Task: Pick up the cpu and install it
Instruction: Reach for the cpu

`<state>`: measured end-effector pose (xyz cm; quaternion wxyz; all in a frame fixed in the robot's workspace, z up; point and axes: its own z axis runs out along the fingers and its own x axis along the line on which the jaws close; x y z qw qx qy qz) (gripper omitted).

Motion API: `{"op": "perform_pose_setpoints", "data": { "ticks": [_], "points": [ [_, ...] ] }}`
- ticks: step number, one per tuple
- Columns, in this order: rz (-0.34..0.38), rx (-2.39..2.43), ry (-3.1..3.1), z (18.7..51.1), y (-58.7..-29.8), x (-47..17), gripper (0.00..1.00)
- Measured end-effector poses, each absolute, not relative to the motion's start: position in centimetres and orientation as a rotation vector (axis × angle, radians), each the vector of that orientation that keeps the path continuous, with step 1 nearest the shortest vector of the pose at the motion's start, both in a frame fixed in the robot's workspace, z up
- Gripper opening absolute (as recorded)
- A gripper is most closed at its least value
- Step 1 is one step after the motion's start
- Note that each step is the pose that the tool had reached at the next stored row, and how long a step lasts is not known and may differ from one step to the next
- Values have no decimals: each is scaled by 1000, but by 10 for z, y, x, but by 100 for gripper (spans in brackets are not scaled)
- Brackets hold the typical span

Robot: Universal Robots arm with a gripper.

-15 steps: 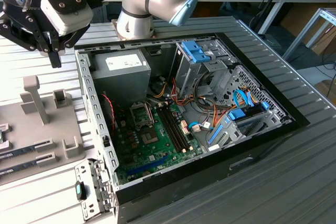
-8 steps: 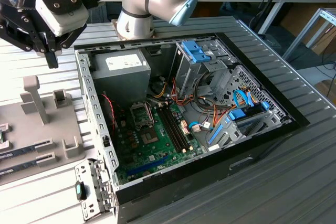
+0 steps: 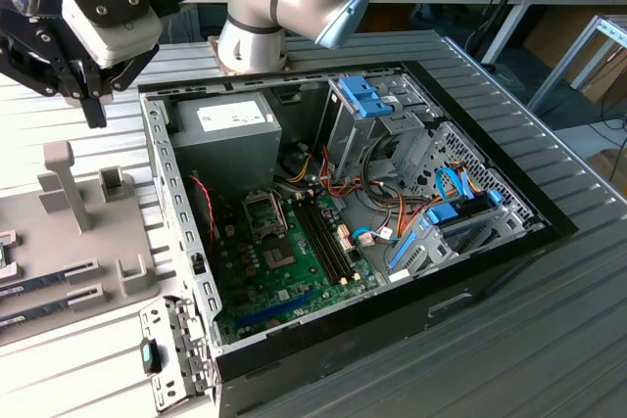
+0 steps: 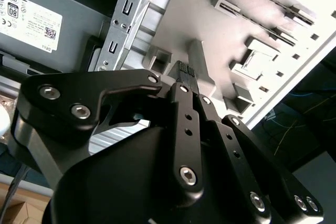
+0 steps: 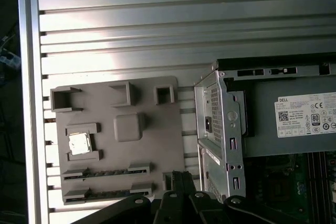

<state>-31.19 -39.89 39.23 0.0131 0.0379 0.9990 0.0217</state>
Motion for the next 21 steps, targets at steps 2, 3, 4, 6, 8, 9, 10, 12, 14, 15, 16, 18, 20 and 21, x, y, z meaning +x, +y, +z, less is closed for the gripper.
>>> {"op": "perform_pose_setpoints", "data": {
  "ticks": [2,3,4,6,8,9,10,12,14,15,16,18,20,21],
  "points": [
    [68,118,3112,392,-399,-313,11],
    [68,118,3112,392,-399,-313,11],
    [68,118,3113,392,-399,-313,11],
    [68,118,3112,392,-399,-313,11],
    [68,118,3112,392,-399,-313,11],
    [68,118,3112,392,-399,-313,11],
    [68,118,3112,392,-399,-314,11],
    [68,118,3113,392,-399,-314,11],
    [68,118,3113,392,-399,-315,11],
    [68,118,3112,392,-399,-315,11],
    [68,118,3112,392,-399,-315,11],
    [68,118,3113,392,-399,-315,11],
    [68,118,3112,392,-399,-315,11],
    [68,118,3112,392,-399,-315,11]
  ]
}}
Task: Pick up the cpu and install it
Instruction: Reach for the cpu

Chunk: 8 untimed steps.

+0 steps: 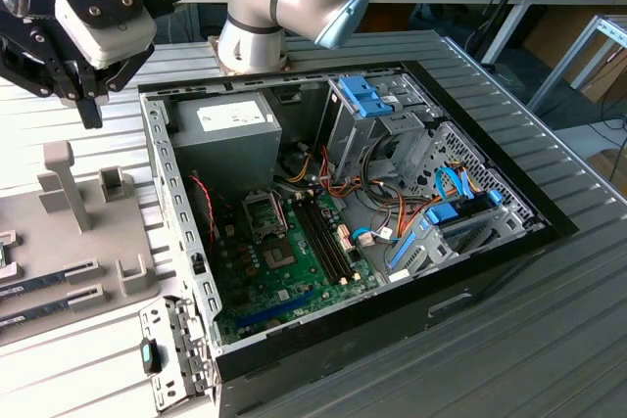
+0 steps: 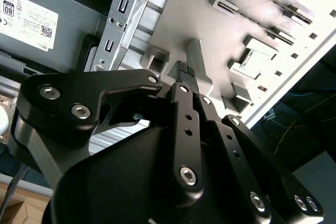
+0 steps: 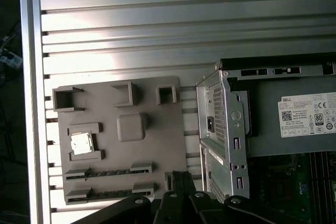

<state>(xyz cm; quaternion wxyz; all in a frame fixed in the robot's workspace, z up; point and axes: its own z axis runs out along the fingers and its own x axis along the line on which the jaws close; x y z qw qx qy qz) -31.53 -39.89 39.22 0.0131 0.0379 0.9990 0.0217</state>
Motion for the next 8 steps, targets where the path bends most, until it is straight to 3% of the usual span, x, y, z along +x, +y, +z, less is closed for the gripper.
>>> {"op": "perform_pose_setpoints", "data": {
  "ticks": [8],
  "points": [
    [68,118,3112,392,-399,-317,11]
  ]
}}
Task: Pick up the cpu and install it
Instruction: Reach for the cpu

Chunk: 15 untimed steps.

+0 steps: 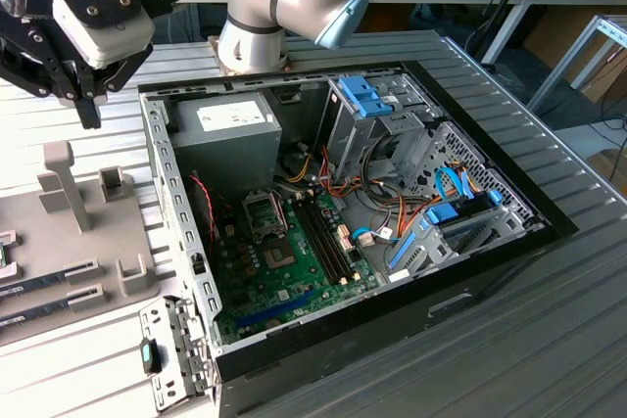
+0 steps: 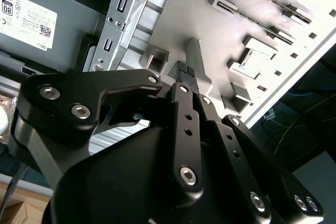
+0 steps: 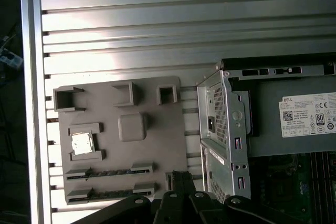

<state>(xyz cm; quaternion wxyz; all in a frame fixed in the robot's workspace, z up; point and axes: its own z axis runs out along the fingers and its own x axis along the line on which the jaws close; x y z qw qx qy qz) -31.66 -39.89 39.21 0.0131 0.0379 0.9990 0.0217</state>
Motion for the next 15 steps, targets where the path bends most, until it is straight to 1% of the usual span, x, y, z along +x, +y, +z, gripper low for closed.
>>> {"op": "perform_pose_setpoints", "data": {
  "ticks": [15],
  "points": [
    [68,118,3113,391,-399,-321,11]
  ]
}}
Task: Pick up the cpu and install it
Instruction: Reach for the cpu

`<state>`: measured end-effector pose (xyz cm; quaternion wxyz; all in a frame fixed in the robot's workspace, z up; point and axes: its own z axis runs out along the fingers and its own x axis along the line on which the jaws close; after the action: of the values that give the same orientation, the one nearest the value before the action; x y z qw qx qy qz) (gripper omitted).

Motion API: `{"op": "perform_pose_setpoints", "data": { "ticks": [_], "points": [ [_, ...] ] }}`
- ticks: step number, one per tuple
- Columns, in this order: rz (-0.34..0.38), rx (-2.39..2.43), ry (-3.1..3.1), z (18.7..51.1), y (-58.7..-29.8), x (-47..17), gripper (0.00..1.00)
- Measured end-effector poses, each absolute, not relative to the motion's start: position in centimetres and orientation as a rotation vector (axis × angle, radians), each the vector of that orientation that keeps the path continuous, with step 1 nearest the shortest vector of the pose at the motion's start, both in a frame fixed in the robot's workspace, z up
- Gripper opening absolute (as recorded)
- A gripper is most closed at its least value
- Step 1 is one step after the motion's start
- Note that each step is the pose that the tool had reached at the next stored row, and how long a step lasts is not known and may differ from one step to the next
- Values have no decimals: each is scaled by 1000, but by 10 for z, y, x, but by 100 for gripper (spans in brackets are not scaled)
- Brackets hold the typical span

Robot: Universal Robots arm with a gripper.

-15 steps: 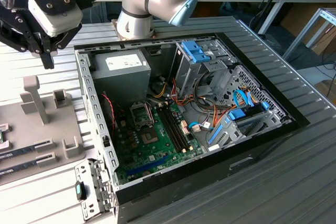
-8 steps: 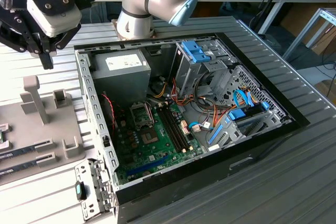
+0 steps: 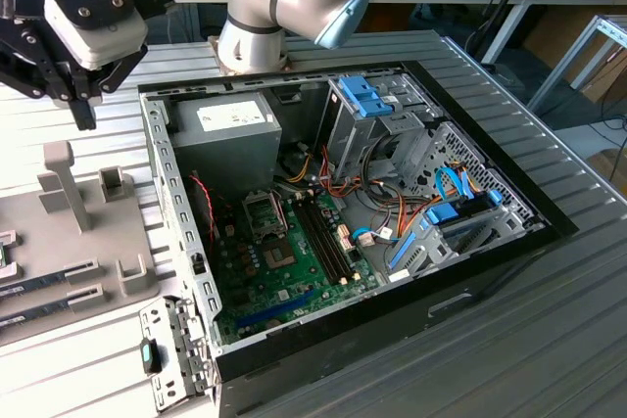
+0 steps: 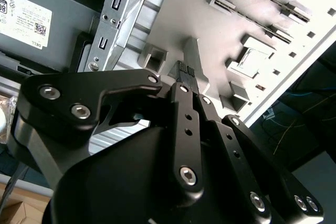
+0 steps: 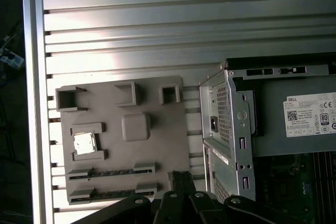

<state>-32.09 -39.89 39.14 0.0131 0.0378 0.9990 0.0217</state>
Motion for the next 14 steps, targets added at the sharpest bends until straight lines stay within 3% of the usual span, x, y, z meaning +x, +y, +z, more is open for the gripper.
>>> {"op": "perform_pose_setpoints", "data": {
  "ticks": [14],
  "points": [
    [68,118,3112,391,-399,-328,11]
  ]
}}
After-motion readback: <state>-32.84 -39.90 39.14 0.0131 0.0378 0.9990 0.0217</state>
